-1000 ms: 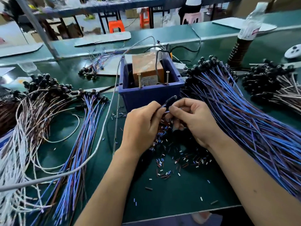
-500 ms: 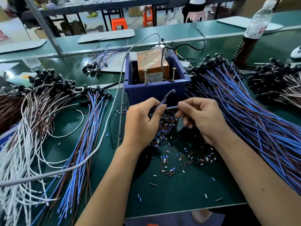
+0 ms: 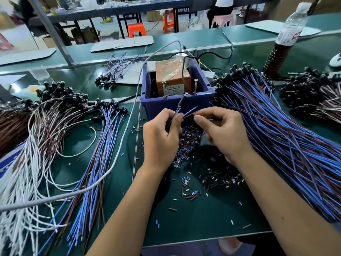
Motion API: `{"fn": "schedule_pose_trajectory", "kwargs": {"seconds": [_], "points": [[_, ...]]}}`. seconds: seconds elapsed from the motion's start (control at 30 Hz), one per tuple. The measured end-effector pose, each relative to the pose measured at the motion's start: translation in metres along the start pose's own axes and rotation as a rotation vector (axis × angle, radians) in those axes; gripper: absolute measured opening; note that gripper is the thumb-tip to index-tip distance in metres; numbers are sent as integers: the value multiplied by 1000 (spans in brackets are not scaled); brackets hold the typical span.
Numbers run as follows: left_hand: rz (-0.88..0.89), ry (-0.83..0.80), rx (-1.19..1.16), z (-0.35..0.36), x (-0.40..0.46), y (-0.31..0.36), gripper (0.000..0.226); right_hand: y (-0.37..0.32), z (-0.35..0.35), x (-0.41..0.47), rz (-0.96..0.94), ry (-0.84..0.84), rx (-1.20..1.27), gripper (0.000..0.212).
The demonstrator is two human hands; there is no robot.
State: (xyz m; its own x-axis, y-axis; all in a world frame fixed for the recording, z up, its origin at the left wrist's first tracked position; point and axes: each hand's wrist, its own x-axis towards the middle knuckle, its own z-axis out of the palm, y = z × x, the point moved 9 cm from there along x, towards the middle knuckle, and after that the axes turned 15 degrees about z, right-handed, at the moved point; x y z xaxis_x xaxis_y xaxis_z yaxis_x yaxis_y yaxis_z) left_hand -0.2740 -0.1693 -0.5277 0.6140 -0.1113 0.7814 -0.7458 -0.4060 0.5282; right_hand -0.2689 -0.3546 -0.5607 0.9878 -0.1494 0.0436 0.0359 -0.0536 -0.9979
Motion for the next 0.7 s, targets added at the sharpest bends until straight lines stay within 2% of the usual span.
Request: {"fn": "schedule_pose_trajectory", "kwargs": {"seconds": [0.1, 0.3, 0.53, 0.63, 0.7], "points": [[21, 41, 44, 0, 1, 6, 25, -5, 28, 1, 39, -136, 193, 4], [55, 177, 103, -14, 3, 10, 24, -13, 42, 6, 73, -116, 348, 9], [91, 417, 212, -35, 0, 13, 24, -23, 12, -1, -113, 166, 354, 11], [17, 453, 176, -38, -2, 4, 14, -27, 3, -5, -175, 304, 208, 3], [-35, 478, 143, -39, -3, 0, 12, -32, 3, -8, -224, 374, 94, 7]]}}
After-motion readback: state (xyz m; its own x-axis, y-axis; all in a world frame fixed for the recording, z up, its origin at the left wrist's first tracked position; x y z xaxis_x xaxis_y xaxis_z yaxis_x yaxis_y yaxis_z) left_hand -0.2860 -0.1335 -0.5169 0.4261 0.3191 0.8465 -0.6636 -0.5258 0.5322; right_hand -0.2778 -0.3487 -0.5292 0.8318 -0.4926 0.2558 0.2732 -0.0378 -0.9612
